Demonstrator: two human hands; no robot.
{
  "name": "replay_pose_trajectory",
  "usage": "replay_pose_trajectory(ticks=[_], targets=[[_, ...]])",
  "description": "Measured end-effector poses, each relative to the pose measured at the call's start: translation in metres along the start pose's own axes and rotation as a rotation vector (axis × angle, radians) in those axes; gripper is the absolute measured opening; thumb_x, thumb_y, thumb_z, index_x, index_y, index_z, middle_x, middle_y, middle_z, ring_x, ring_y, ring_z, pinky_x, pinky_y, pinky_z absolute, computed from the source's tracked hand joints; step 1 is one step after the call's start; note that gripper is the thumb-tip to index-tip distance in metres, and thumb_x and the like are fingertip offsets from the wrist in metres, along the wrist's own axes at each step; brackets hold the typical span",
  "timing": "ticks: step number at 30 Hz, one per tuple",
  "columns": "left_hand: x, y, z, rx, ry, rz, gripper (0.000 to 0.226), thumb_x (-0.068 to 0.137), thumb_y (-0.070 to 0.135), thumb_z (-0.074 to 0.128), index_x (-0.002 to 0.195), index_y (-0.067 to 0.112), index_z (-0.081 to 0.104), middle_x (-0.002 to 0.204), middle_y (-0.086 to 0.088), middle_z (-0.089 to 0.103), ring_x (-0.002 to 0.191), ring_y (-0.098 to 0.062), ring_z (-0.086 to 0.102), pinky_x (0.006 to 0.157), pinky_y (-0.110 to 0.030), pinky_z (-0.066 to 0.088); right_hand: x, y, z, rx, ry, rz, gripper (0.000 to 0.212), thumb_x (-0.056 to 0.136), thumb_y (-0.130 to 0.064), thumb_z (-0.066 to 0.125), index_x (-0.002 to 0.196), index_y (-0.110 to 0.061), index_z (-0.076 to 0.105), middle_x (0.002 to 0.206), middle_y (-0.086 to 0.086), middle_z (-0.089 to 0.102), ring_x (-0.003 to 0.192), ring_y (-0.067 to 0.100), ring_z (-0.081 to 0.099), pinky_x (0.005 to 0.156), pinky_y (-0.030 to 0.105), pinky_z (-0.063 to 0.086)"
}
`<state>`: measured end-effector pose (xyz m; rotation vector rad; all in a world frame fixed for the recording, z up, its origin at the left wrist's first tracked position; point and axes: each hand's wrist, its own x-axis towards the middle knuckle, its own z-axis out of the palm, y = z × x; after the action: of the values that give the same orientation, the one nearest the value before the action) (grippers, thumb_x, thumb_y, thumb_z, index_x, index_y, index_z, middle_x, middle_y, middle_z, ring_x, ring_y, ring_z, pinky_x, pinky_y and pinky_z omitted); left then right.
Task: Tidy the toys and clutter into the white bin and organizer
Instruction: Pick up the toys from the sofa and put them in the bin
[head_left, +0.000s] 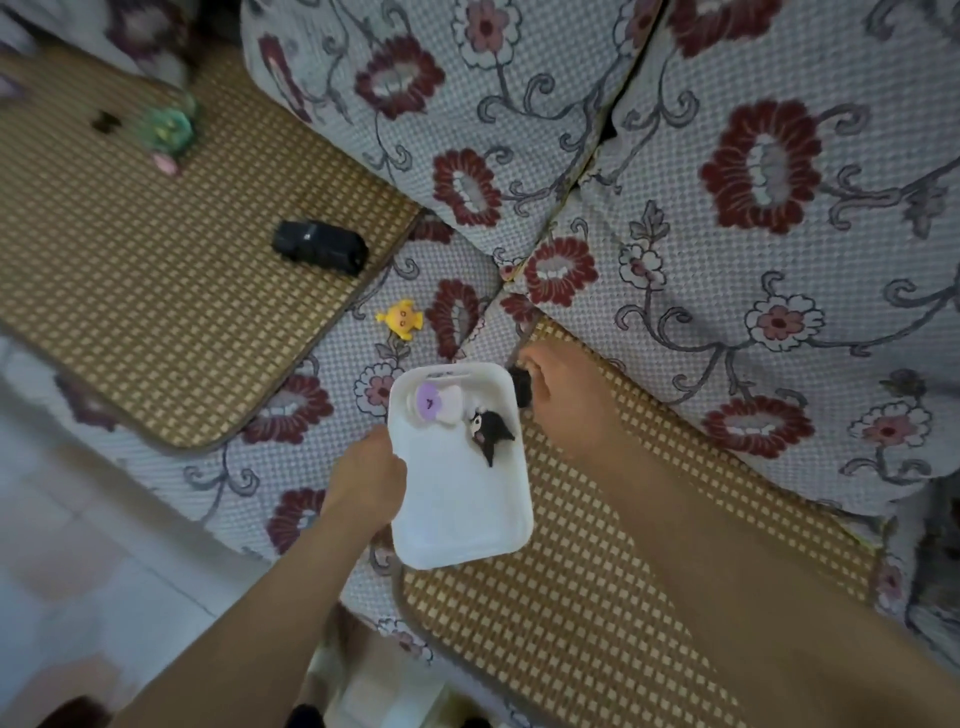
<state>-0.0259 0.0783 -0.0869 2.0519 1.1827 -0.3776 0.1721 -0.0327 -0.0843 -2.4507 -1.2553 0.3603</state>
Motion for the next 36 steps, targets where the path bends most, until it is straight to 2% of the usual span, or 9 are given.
replay_pose_trajectory(ticks=[4,8,11,15,19,22,28,31,36], targets=[[0.025,-0.027,-0.026,-0.049,0.028,-0.004,0.008,0.092,0.004,0.038,0.090,0.005,0.046,0.077,-0.014,0.054,0.061,-0.025,0.044,0.057,-0.032,0.034,0.028,0.006,0.030,-0.170,-0.304,0.086,0.053,0.083,-0.003,0.057,0.133,-0.016,0.048,0.135,0.012,0.048,0.118,0.034,0.048,0.096,0.046,0.045],[0.053,-0.060,-0.045,-0.051,0.023,0.005,0.011,0.091,0.001,0.039,0.093,0.002,0.049,0.067,-0.009,0.048,0.060,-0.029,0.045,0.053,-0.032,0.032,0.035,0.011,0.063,-0.285,-0.425,0.193,0.059,0.087,-0.008,0.057,0.141,-0.025,0.040,0.145,0.012,0.036,0.128,0.036,0.037,0.102,0.050,0.042],[0.065,-0.078,-0.059,-0.009,0.005,0.032,0.012,0.090,0.001,0.039,0.094,0.001,0.050,0.062,-0.006,0.043,0.056,-0.027,0.042,0.051,-0.032,0.029,0.041,0.011,0.074,-0.281,-0.359,0.265,0.045,0.085,-0.007,0.059,0.128,-0.020,0.053,0.136,0.015,0.042,0.121,0.036,0.042,0.097,0.047,0.046],[0.079,-0.092,-0.080,-0.001,-0.019,0.046,0.010,0.089,0.001,0.040,0.094,0.003,0.049,0.067,-0.012,0.049,0.063,-0.030,0.044,0.057,-0.032,0.032,0.067,-0.037,0.064,0.042,-0.035,0.274,0.013,0.082,-0.006,0.062,0.090,-0.016,0.059,0.092,0.006,0.055,0.083,0.020,0.051,0.071,0.034,0.046],[0.089,-0.099,-0.105,-0.042,-0.048,0.072,0.027,0.089,0.002,0.040,0.112,0.003,0.053,0.090,-0.018,0.061,0.072,-0.031,0.051,0.061,-0.032,0.036,0.089,-0.139,0.047,0.250,-0.041,0.104,0.039,0.082,-0.024,0.065,0.118,-0.022,0.049,0.114,0.000,0.053,0.101,0.019,0.052,0.078,0.036,0.048],[0.094,-0.100,-0.122,-0.089,-0.060,0.098,0.021,0.089,0.002,0.040,0.104,0.008,0.053,0.082,-0.013,0.059,0.066,-0.030,0.049,0.056,-0.031,0.035,0.092,-0.189,0.061,0.120,-0.316,-0.009,0.041,0.086,-0.028,0.065,0.123,-0.021,0.047,0.125,-0.001,0.048,0.106,0.021,0.051,0.079,0.037,0.048],[0.108,-0.118,-0.156,-0.151,-0.057,0.078,0.016,0.089,0.003,0.039,0.093,0.007,0.054,0.081,-0.013,0.058,0.070,-0.032,0.051,0.058,-0.031,0.035,0.112,-0.222,0.099,0.093,-0.430,-0.016,0.048,0.084,-0.019,0.069,0.126,-0.015,0.046,0.128,0.003,0.041,0.102,0.030,0.055,0.081,0.042,0.050],[0.114,-0.132,-0.168,-0.141,-0.057,0.074,0.012,0.088,0.004,0.039,0.087,0.010,0.049,0.077,-0.013,0.054,0.067,-0.030,0.046,0.056,-0.032,0.031,0.123,-0.230,0.098,0.178,-0.389,-0.004,0.041,0.087,-0.021,0.065,0.124,-0.015,0.049,0.129,0.001,0.043,0.103,0.028,0.057,0.082,0.046,0.050],[0.114,-0.147,-0.182,-0.151,-0.032,0.090,0.013,0.089,0.005,0.039,0.081,0.008,0.048,0.063,-0.004,0.047,0.062,-0.028,0.046,0.052,-0.031,0.030,0.148,-0.211,0.081,0.183,-0.018,0.116,0.012,0.094,-0.010,0.050,0.103,-0.009,0.057,0.107,0.007,0.055,0.087,0.022,0.056,0.077,0.041,0.050]])
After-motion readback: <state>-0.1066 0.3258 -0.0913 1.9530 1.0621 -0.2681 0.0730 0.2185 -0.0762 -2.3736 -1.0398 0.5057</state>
